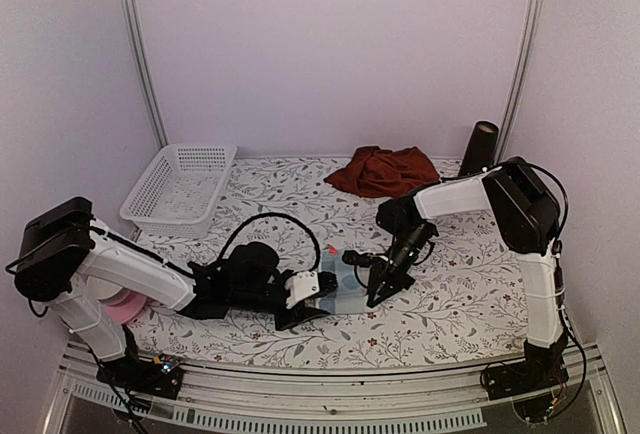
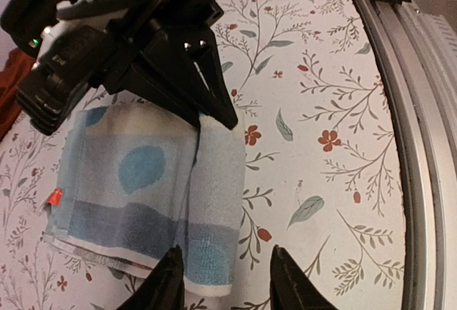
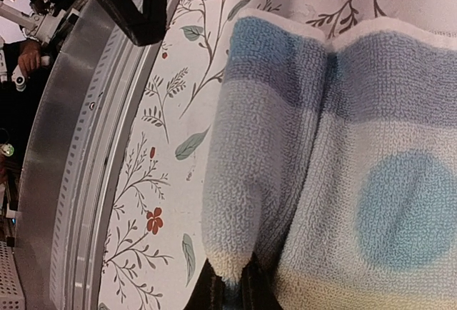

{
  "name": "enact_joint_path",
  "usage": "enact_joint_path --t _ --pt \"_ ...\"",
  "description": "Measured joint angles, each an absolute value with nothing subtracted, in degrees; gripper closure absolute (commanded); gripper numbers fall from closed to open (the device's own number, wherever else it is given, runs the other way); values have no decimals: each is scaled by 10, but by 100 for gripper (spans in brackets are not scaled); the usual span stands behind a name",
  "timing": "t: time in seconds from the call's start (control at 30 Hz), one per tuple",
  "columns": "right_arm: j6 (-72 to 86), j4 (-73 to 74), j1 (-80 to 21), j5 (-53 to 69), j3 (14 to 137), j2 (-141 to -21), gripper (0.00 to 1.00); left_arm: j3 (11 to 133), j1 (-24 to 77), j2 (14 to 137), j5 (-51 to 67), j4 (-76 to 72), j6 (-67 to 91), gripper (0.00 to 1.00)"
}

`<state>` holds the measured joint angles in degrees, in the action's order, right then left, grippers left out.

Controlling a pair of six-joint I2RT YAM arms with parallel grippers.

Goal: Roll the towels
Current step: Roll the towel at the center of the board.

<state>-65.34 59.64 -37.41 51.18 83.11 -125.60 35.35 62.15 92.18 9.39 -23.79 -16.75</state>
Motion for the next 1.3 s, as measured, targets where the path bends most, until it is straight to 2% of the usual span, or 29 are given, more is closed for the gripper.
enact_joint_path --t 0.13,0.27,0.6,1.3 --pt "-654 607 -361 526 832 -1260 97 355 629 928 80 -247 -176 71" --pt "-647 607 -341 531 832 -1260 97 357 635 931 74 -247 -188 74" --pt "-603 587 -329 531 833 -1265 97 387 651 957 51 -248 -231 52" --pt "-566 571 -329 531 833 -1265 97 434 667 1052 -40 -255 -371 55"
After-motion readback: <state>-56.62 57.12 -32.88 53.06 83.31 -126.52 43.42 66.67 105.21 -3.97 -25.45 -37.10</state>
